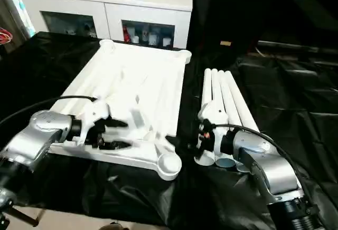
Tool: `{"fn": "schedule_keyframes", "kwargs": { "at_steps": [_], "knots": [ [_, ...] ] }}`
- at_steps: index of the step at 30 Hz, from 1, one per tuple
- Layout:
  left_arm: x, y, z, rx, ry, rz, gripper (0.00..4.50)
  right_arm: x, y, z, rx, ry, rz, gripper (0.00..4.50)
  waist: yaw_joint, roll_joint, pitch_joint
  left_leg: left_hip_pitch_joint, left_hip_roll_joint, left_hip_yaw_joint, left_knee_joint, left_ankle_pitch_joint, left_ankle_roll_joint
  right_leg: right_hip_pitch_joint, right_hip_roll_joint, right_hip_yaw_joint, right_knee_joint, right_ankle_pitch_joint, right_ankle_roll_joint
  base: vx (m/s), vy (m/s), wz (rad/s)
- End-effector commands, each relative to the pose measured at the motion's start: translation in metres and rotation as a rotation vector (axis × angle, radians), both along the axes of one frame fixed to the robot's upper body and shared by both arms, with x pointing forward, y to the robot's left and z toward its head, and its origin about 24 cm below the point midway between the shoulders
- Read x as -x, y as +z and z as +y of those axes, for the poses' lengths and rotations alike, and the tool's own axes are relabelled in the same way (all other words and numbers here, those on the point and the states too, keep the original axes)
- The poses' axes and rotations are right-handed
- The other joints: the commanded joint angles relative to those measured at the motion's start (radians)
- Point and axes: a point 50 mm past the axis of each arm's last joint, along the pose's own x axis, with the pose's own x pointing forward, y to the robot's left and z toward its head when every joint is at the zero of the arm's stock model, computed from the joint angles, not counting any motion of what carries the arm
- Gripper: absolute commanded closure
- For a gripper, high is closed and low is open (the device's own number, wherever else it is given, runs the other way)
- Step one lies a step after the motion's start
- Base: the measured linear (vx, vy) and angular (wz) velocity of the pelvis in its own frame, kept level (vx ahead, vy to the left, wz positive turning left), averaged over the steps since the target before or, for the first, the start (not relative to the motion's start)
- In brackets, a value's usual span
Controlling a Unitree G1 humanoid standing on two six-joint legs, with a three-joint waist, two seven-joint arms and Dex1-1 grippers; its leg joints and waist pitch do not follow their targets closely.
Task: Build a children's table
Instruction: Move to table, then move table base
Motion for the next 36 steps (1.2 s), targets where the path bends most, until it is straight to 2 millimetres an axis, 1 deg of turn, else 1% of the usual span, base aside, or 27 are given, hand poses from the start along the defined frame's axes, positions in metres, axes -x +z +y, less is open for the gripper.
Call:
{"fn": "schedule_keyframes", "kwargs": {
  "at_steps": [1, 2, 3, 4, 5, 6, 7, 8, 9, 11, 16, 18, 20, 22, 25, 26, 28, 29, 30, 31, 32, 33, 34, 36],
  "knots": [
    [-0.003, -0.001, -0.002, -0.056, -0.059, -0.007, 1.26, 0.004, 0.001, 0.0, 0.037, 0.042, -0.029, 0.0, 0.003, 0.01, -0.066, 0.025, 0.087, -0.038, -0.078, -0.203, -0.003, 0.021, -0.12, 0.062, -0.07, -0.015, -0.21, 0.0, 0.0, 0.0],
    [-0.005, -0.002, -0.002, -0.071, -0.061, -0.016, 1.35, 0.006, 0.001, 0.001, 0.039, 0.052, -0.026, 0.0, 0.005, 0.015, -0.07, 0.023, 0.087, -0.039, -0.073, -0.177, 0.012, 0.022, -0.118, 0.06, -0.066, 0.038, -0.217, 0.0, 0.0, 0.0],
    [-0.006, -0.002, -0.003, -0.082, -0.062, -0.021, 1.47, 0.007, 0.001, 0.001, 0.039, 0.057, -0.022, 0.0, 0.004, 0.012, -0.072, 0.023, 0.087, -0.038, -0.072, -0.17, 0.015, 0.023, -0.116, 0.059, -0.064, 0.058, -0.219, 0.0, 0.0, 0.0],
    [-0.007, -0.002, -0.003, -0.085, -0.068, -0.027, 1.47, 0.008, 0.001, 0.001, 0.039, 0.061, -0.019, 0.0, 0.005, 0.009, -0.074, 0.023, 0.087, -0.038, -0.07, -0.157, 0.022, 0.024, -0.115, 0.058, -0.061, 0.084, -0.224, 0.0, 0.0, 0.0],
    [-0.008, -0.002, -0.003, -0.091, -0.077, -0.036, 1.54, 0.009, 0.001, 0.001, 0.039, 0.065, -0.016, 0.0, 0.006, 0.012, -0.076, 0.02, 0.087, -0.038, -0.066, -0.134, 0.036, 0.024, -0.114, 0.057, -0.057, 0.133, -0.231, 0.0, 0.0, 0.0],
    [-0.009, -0.002, -0.003, -0.092, -0.078, -0.038, 1.61, 0.009, 0.001, 0.001, 0.039, 0.066, -0.015, 0.0, 0.006, 0.014, -0.076, 0.018, 0.087, -0.037, -0.064, -0.13, 0.046, 0.023, -0.113, 0.056, -0.055, 0.157, -0.236, 0.0, 0.0, 0.0],
    [-0.009, -0.001, -0.002, -0.092, -0.087, -0.037, 1.67, 0.01, 0.001, 0.0, 0.042, 0.065, -0.017, 0.0, 0.008, 0.018, -0.075, 0.018, 0.087, -0.038, -0.064, -0.135, 0.048, 0.021, -0.114, 0.056, -0.055, 0.151, -0.239, 0.0, 0.0, 0.0],
    [-0.01, 0.0, -0.002, -0.091, -0.094, -0.034, 1.81, 0.01, 0.0, 0.0, 0.045, 0.063, -0.019, 0.0, 0.007, 0.019, -0.073, 0.02, 0.09, -0.039, -0.068, -0.172, 0.038, 0.022, -0.116, 0.055, -0.06, 0.106, -0.245, 0.0, 0.0, 0.0],
    [-0.01, 0.0, -0.002, -0.09, -0.098, -0.032, 1.81, 0.011, 0.0, 0.0, 0.048, 0.064, -0.022, 0.0, 0.007, 0.019, -0.072, 0.021, 0.091, -0.039, -0.069, -0.183, 0.033, 0.022, -0.116, 0.055, -0.06, 0.091, -0.247, 0.0, 0.0, 0.0],
    [-0.011, 0.002, -0.002, -0.084, -0.108, -0.038, 1.98, 0.013, -0.001, 0.0, 0.05, 0.064, -0.022, 0.0, 0.008, 0.02, -0.07, 0.022, 0.092, -0.039, -0.072, -0.209, 0.021, 0.021, -0.118, 0.057, -0.063, 0.052, -0.251, 0.0, 0.0, 0.0],
    [-0.011, 0.001, 0.0, -0.114, -0.125, -0.033, 2.32, 0.014, -0.003, 0.0, 0.053, 0.063, -0.016, 0.0, 0.008, 0.02, -0.068, 0.024, 0.093, -0.038, -0.074, -0.229, 0.008, 0.02, -0.119, 0.058, -0.066, 0.016, -0.253, 0.0, 0.0, 0.0],
    [-0.012, 0.001, 0.001, -0.132, -0.129, -0.036, 2.56, 0.014, -0.003, 0.0, 0.056, 0.063, -0.016, 0.0, 0.01, 0.02, -0.068, 0.025, 0.093, -0.038, -0.074, -0.235, 0.004, 0.019, -0.119, 0.06, -0.068, -0.005, -0.249, 0.0, 0.0, 0.0],
    [-0.013, 0.0, 0.002, -0.143, -0.119, -0.047, 2.61, 0.014, -0.003, 0.0, 0.06, 0.064, -0.016, 0.0, 0.01, 0.02, -0.067, 0.025, 0.093, -0.039, -0.075, -0.233, 0.003, 0.019, -0.119, 0.059, -0.068, -0.006, -0.247, 0.0, 0.0, 0.0],
    [-0.015, -0.002, 0.002, -0.163, -0.104, -0.066, 2.76, 0.013, -0.004, 0.0, 0.068, 0.066, -0.018, 0.0, 0.009, 0.019, -0.068, 0.024, 0.092, -0.039, -0.075, -0.229, 0.004, 0.019, -0.117, 0.059, -0.067, 0.001, -0.246, 0.0, 0.0, 0.0],
    [-0.018, -0.003, 0.001, -0.179, -0.089, -0.09, 3.01, 0.012, -0.003, 0.0, 0.072, 0.067, -0.02, 0.0, 0.011, 0.019, -0.07, 0.023, 0.093, -0.04, -0.072, -0.211, 0.01, 0.021, -0.12, 0.058, -0.064, 0.034, -0.247, 0.0, 0.0, 0.0],
    [-0.019, -0.002, 0.001, -0.18, -0.088, -0.092, 3.01, 0.012, -0.003, 0.001, 0.072, 0.067, -0.02, 0.0, 0.011, 0.019, -0.071, 0.023, 0.093, -0.039, -0.071, -0.204, 0.013, 0.021, -0.12, 0.058, -0.063, 0.047, -0.249, 0.0, 0.0, 0.0],
    [-0.02, -0.002, 0.0, -0.181, -0.087, -0.096, 3.31, 0.013, -0.003, 0.001, 0.074, 0.069, -0.021, 0.0, 0.012, 0.021, -0.071, 0.021, 0.092, -0.04, -0.07, -0.199, 0.017, 0.022, -0.12, 0.058, -0.063, 0.06, -0.251, 0.0, 0.0, 0.0],
    [-0.02, -0.002, 0.0, -0.181, -0.088, -0.096, 3.31, 0.013, -0.003, 0.001, 0.076, 0.069, -0.022, 0.0, 0.013, 0.026, -0.072, 0.022, 0.093, -0.041, -0.07, -0.201, 0.015, 0.021, -0.12, 0.057, -0.061, 0.062, -0.252, 0.0, 0.0, 0.0],
    [-0.02, -0.002, 0.0, -0.18, -0.09, -0.096, 3.44, 0.013, -0.003, 0.001, 0.08, 0.07, -0.022, 0.0, 0.012, 0.023, -0.071, 0.023, 0.094, -0.04, -0.071, -0.211, 0.013, 0.02, -0.118, 0.058, -0.062, 0.058, -0.252, 0.0, 0.0, 0.0],
    [-0.02, -0.002, 0.0, -0.181, -0.089, -0.099, 3.44, 0.013, -0.003, 0.0, 0.085, 0.071, -0.024, 0.0, 0.012, 0.022, -0.071, 0.024, 0.093, -0.04, -0.071, -0.215, 0.013, 0.02, -0.118, 0.058, -0.063, 0.055, -0.253, 0.0, 0.0, 0.0],
    [-0.02, -0.002, 0.0, -0.181, -0.088, -0.105, 3.65, 0.013, -0.004, 0.0, 0.093, 0.072, -0.026, 0.0, 0.013, 0.024, -0.07, 0.024, 0.093, -0.04, -0.072, -0.224, 0.01, 0.02, -0.119, 0.058, -0.064, 0.043, -0.254, 0.0, 0.0, 0.0],
    [-0.021, -0.002, -0.001, -0.177, -0.074, -0.112, 3.65, 0.013, -0.004, 0.0, 0.097, 0.071, -0.029, 0.0, 0.014, 0.029, -0.071, 0.024, 0.093, -0.041, -0.071, -0.225, 0.007, 0.02, -0.119, 0.058, -0.063, 0.043, -0.254, 0.0, 0.0, 0.0],
    [-0.022, -0.002, -0.001, -0.167, -0.065, -0.112, 3.76, 0.014, -0.004, 0.0, 0.097, 0.071, -0.029, 0.0, 0.013, 0.027, -0.07, 0.024, 0.094, -0.04, -0.072, -0.228, 0.007, 0.02, -0.119, 0.058, -0.065, 0.041, -0.254, 0.0, 0.0, 0.0],
    [-0.02, -0.002, -0.003, -0.139, -0.05, -0.108, 3.89, 0.014, -0.003, 0.001, 0.094, 0.069, -0.031, 0.0, 0.015, 0.027, -0.07, 0.024, 0.093, -0.04, -0.071, -0.23, 0.007, 0.021, -0.121, 0.059, -0.065, 0.032, -0.257, 0.0, 0.0, 0.0]
  ]
}}
